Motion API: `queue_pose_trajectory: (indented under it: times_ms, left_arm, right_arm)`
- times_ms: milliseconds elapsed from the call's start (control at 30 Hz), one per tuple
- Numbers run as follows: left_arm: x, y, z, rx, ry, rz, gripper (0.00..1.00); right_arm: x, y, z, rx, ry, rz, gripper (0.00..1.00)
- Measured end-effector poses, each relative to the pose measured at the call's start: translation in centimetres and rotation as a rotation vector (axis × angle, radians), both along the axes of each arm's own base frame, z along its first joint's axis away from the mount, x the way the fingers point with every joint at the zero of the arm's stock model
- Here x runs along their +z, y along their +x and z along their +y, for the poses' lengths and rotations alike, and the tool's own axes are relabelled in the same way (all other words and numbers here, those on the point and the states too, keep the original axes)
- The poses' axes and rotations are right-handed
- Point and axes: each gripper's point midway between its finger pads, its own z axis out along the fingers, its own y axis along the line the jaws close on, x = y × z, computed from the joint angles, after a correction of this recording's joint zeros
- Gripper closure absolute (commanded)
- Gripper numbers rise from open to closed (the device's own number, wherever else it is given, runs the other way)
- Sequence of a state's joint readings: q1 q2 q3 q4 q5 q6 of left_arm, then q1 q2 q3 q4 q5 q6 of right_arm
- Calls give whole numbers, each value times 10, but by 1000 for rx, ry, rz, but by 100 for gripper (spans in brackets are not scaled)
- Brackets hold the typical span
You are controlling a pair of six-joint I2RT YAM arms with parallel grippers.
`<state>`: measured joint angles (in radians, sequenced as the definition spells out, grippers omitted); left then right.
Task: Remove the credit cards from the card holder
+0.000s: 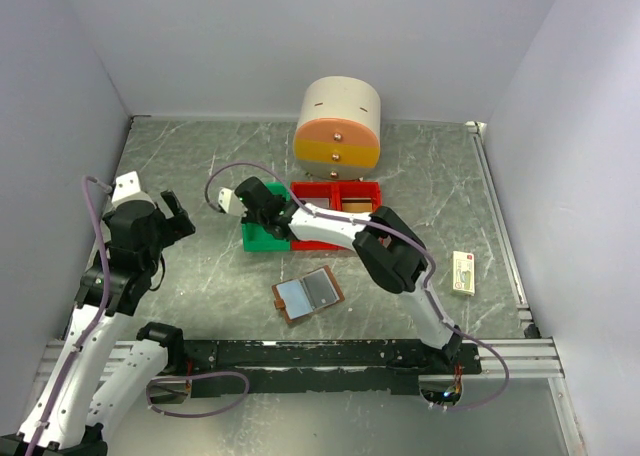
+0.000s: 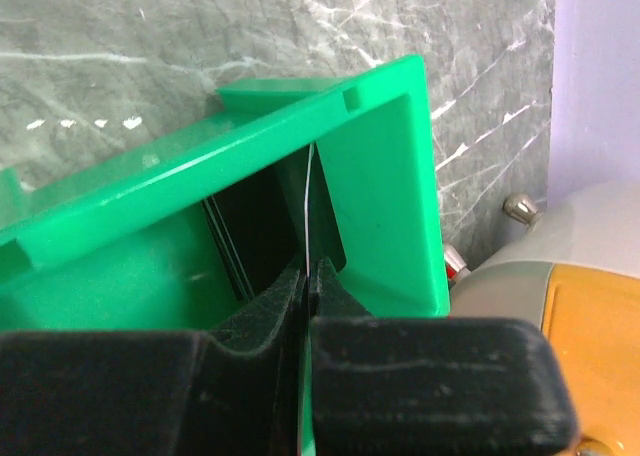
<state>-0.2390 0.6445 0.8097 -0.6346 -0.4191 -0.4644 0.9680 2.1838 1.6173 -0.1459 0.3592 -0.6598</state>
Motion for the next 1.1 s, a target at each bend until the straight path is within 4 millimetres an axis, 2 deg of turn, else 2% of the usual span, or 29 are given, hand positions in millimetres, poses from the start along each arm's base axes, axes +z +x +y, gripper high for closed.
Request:
queue_pose_trajectory:
  times_ms: [400, 567, 733, 1100]
  left_arm:
    - [2, -1, 1, 1, -3, -8, 1]
    - [2, -1, 0, 0, -3, -8, 1]
    - [1, -1, 0, -2, -3, -5, 1]
    - [-2, 1, -3, -17, -7, 7, 1]
  right_arm:
    - [-10, 17, 0, 7, -55, -28, 96]
    - [-13, 17, 0, 16, -70, -29, 88]
    - [-17, 15, -2, 19, -80, -11, 72]
    - [-24, 8, -2, 37, -78, 34, 66]
